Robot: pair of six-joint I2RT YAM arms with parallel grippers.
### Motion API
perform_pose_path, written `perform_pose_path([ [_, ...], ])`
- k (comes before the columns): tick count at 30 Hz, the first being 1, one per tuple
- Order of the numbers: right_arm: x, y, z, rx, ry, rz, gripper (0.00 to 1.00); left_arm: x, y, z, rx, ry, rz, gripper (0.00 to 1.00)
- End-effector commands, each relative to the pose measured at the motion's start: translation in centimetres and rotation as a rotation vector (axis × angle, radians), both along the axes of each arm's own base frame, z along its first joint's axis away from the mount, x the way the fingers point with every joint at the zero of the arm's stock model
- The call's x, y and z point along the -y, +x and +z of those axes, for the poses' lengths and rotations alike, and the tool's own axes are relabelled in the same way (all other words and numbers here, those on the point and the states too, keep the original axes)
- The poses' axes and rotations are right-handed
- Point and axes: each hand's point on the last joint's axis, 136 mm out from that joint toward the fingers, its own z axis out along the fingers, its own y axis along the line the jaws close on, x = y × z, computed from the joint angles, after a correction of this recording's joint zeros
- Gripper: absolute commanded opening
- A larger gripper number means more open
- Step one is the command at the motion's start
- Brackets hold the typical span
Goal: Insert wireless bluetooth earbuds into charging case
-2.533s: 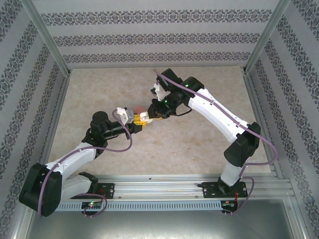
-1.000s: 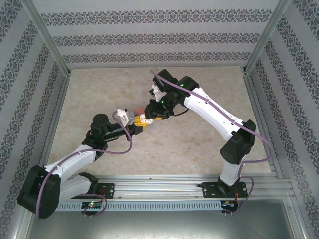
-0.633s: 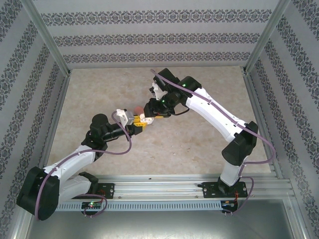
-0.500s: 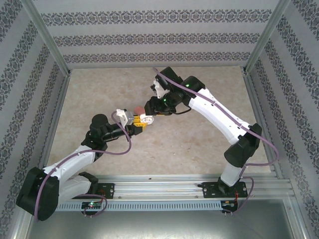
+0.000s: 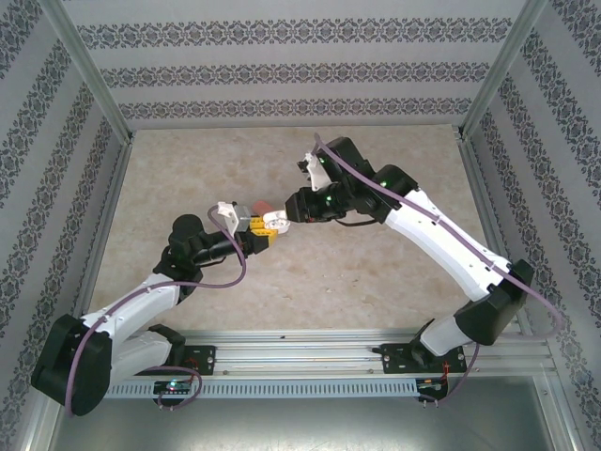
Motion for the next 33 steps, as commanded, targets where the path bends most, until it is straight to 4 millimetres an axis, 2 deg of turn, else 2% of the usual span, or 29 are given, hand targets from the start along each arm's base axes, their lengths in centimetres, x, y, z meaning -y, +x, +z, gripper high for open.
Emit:
perform_pose_path([
  [1, -0.7, -0.2, 0.9, 0.027, 0.076, 0.013, 0.24, 0.5, -0.2, 3.5, 0.029, -0.095, -0.046, 0.00],
  [6, -1.2, -0.7, 0.4, 0.017, 0.093, 0.033, 0.22, 0.9, -0.3, 4.5, 0.013, -0.127, -0.078, 0.00],
  [11, -1.6, -0.8, 0.2, 0.006, 0.099, 0.048, 0.21, 0.9, -0.5, 4.5, 0.005, -0.131, -0.086, 0.00],
  [25, -0.4, -0.3, -1.6, -0.012, 0.020, 0.009, 0.21, 0.7, -1.1, 4.9, 0.020, -0.128, -0.096, 0.00],
  [33, 0.0, 0.1, -0.9, 0.017, 0.016, 0.002, 0.24, 0.8, -1.6, 5.2, 0.029, -0.134, -0.118, 0.00],
])
